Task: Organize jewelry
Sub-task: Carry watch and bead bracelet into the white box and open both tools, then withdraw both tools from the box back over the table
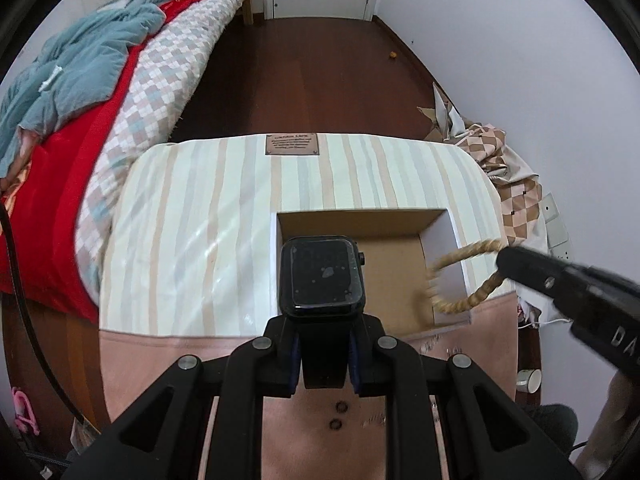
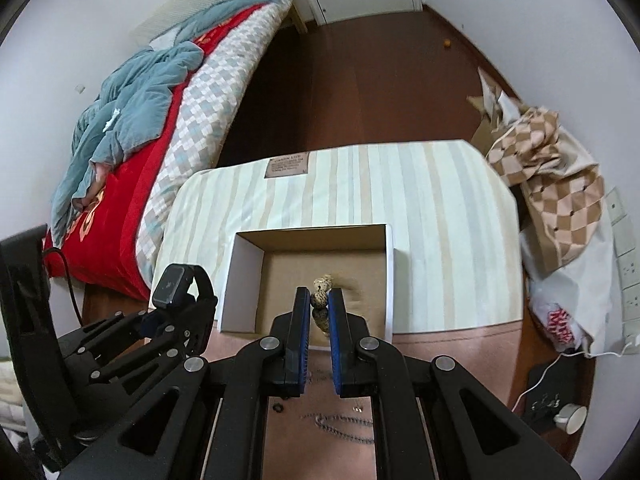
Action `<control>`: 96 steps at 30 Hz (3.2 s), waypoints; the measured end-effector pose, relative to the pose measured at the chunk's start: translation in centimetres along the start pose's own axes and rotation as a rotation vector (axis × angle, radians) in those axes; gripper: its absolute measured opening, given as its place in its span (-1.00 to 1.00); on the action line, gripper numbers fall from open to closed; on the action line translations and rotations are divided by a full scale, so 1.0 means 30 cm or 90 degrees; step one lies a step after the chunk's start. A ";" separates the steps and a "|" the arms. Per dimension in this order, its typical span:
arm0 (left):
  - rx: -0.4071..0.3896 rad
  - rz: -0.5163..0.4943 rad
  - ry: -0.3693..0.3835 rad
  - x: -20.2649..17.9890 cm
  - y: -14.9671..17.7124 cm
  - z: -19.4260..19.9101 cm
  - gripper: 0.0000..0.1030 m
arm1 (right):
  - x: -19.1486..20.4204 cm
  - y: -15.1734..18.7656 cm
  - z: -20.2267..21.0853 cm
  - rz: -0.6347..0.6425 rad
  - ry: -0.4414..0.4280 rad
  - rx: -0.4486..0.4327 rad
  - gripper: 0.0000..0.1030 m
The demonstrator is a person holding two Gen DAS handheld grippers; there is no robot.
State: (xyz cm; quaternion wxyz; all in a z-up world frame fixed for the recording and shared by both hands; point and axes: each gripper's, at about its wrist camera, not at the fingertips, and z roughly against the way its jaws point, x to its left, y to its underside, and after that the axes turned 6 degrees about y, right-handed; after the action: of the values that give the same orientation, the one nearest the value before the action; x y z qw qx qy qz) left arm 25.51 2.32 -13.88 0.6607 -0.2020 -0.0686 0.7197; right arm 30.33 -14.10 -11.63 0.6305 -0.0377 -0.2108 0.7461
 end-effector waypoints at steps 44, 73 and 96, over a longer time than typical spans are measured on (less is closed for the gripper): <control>-0.051 0.030 -0.144 0.099 0.095 0.089 0.98 | 0.023 0.172 -0.078 0.050 0.193 0.004 0.94; -0.194 0.019 -0.140 -0.022 0.335 0.522 0.98 | 0.120 0.415 0.437 0.049 0.178 -0.162 0.99; -0.046 0.047 -0.192 0.119 0.536 0.016 0.98 | -0.179 0.645 -0.151 -0.058 0.160 0.038 0.15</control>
State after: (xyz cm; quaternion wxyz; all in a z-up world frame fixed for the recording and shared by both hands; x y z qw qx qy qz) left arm 10.32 3.99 -20.04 0.6086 -0.1177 -0.1853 0.7625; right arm 14.97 -20.29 -23.88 0.6859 -0.1027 -0.1094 0.7120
